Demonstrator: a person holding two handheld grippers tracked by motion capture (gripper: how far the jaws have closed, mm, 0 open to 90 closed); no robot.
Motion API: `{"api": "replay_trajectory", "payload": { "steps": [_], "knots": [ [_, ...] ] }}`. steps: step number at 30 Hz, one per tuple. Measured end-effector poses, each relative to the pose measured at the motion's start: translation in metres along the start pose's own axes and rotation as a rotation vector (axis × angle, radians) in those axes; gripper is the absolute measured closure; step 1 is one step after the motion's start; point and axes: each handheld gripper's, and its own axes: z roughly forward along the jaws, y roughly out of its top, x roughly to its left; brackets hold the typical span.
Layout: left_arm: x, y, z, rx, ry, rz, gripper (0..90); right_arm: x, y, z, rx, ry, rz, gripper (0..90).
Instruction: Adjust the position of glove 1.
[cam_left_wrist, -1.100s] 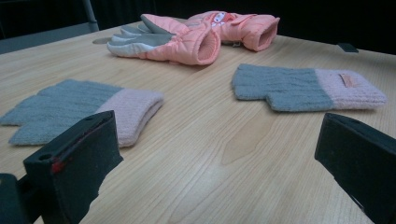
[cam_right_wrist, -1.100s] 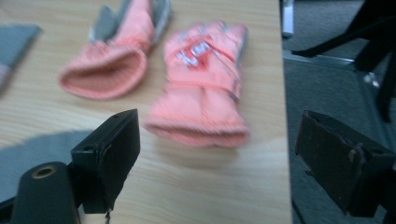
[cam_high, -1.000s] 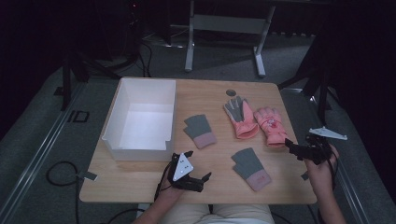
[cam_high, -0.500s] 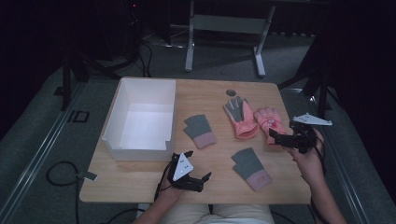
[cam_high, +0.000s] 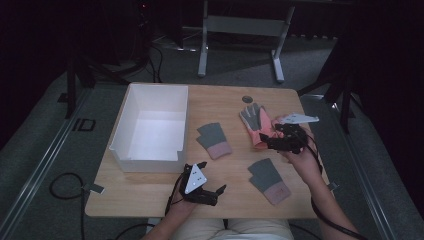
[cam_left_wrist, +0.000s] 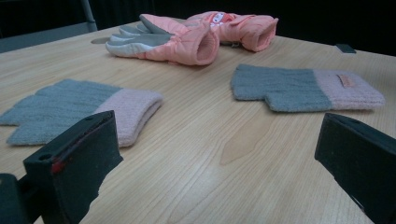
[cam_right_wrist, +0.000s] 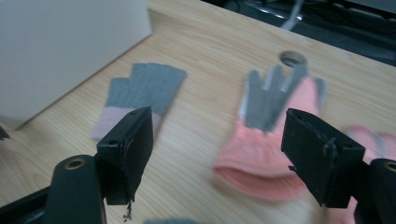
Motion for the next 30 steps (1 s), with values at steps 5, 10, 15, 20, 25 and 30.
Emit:
{"api": "replay_trajectory", "payload": {
  "steps": [5,10,15,20,25,30],
  "knots": [
    [0.0,0.0,0.0,0.0,-0.002,-0.001,0.0,0.01,0.007,0.015,-0.004,0.038,-0.026,27.2],
    [0.0,0.0,-0.001,0.001,-0.008,0.001,0.0,0.023,0.014,0.04,0.012,0.084,-0.056,32.1],
    [0.0,0.0,0.0,0.0,-0.011,-0.003,0.0,0.035,0.02,0.06,0.03,0.127,-0.082,34.7],
    [0.0,0.0,0.0,-0.002,-0.01,0.002,0.0,0.045,0.024,0.084,0.058,0.157,-0.1,39.6],
    [0.0,0.0,0.0,-0.003,-0.009,0.005,0.0,0.054,0.023,0.11,0.101,0.194,-0.125,45.4],
    [-0.001,0.0,0.0,-0.001,-0.006,0.016,0.0,0.062,0.018,0.139,0.171,0.216,-0.156,50.7]
  ]
}}
